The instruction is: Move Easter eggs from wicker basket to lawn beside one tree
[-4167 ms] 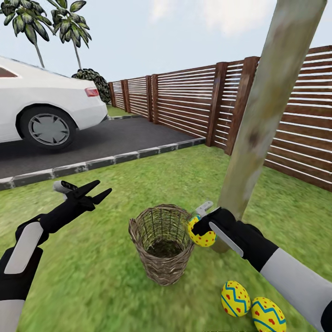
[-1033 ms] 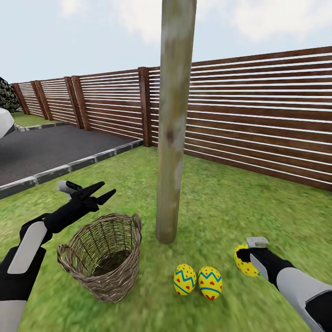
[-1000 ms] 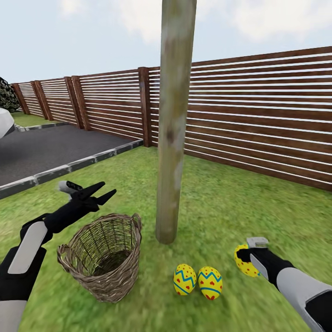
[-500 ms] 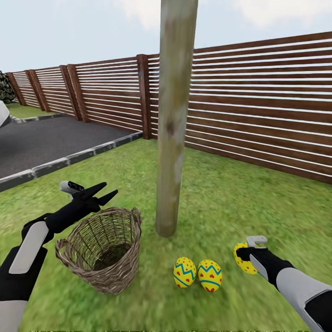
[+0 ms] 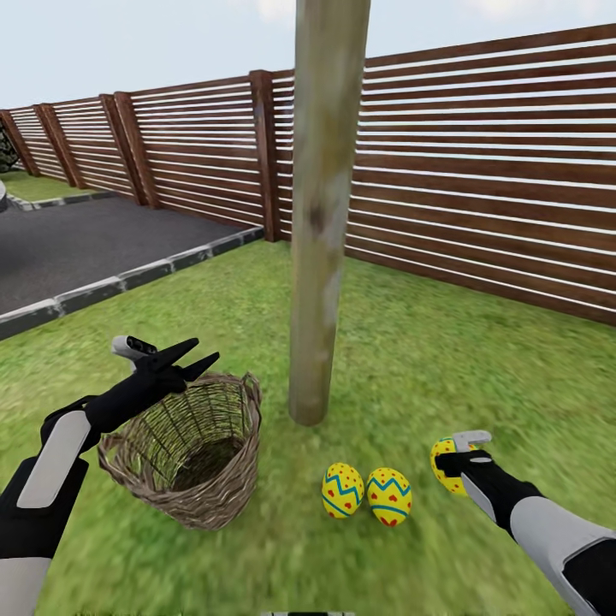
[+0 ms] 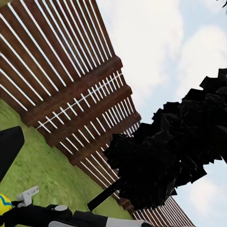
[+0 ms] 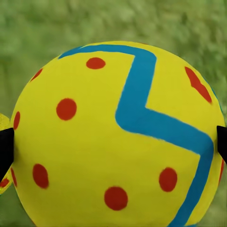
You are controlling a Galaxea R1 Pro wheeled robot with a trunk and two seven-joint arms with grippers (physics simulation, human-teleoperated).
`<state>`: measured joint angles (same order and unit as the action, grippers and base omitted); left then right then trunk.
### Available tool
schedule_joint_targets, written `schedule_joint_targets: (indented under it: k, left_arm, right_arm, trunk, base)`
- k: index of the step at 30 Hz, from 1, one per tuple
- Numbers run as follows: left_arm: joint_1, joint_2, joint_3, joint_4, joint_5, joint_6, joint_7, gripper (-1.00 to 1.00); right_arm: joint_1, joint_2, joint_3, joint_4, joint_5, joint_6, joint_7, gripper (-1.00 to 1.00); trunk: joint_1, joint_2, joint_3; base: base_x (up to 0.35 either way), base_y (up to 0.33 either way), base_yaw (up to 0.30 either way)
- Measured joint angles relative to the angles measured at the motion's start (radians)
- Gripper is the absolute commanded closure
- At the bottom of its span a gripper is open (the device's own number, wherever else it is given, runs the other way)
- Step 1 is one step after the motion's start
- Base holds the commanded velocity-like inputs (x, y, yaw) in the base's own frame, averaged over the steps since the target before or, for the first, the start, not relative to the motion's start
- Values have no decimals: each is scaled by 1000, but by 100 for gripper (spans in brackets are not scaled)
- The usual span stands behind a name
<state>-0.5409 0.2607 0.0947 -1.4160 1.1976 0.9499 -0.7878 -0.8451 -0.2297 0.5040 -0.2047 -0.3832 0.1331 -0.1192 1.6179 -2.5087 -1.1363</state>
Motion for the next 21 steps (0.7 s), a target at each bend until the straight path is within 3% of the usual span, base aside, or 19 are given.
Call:
schedule_joint_targets:
  k: [9,21]
  left_arm:
    - [0,3,1,0,0,0,-1,-100]
    - [0,3,2,0,1,0,-1,-100]
  right_arm:
    - [0,19,0,1,-1,-2,0,100]
    - [0,16,-2,-1,4,-5,-2,100]
  trunk:
    - [4,-2,-35]
    - [8,-5,-75]
  base:
    - [0,0,0]
    - [0,0,40]
